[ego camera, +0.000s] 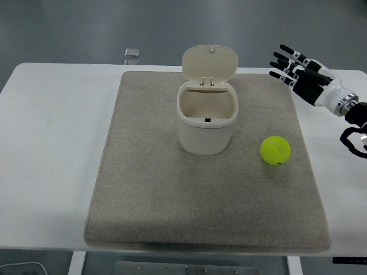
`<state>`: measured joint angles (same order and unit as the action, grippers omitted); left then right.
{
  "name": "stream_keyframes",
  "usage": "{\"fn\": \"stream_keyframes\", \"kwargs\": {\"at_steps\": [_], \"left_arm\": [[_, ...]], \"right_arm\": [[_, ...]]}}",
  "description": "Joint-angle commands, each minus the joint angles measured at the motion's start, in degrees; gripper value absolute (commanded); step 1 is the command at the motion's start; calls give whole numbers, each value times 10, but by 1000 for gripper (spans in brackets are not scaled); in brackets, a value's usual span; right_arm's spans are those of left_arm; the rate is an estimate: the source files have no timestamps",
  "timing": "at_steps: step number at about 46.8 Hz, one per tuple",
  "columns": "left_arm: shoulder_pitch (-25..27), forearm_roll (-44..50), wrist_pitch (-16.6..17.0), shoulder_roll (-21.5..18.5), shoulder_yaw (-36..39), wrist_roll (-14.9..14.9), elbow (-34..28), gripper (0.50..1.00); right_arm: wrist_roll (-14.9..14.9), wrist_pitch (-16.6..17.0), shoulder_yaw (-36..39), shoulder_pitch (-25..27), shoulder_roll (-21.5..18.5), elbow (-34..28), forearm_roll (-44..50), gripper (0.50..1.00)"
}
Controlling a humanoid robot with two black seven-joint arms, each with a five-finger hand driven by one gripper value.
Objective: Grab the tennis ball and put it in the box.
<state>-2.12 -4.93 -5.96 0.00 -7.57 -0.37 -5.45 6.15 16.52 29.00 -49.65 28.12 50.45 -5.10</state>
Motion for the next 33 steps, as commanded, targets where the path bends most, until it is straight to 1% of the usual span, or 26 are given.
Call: {"fn": "stream_keyframes", "kwargs": {"at_steps": [1, 33], "left_arm": [[0, 0, 0, 0, -1, -1, 0, 992], [0, 0, 0, 0, -2, -2, 0, 992]], "right_arm": [[0, 0, 0, 0, 0, 0, 0, 917], [0, 3, -4, 0, -1, 3, 7, 917]]}}
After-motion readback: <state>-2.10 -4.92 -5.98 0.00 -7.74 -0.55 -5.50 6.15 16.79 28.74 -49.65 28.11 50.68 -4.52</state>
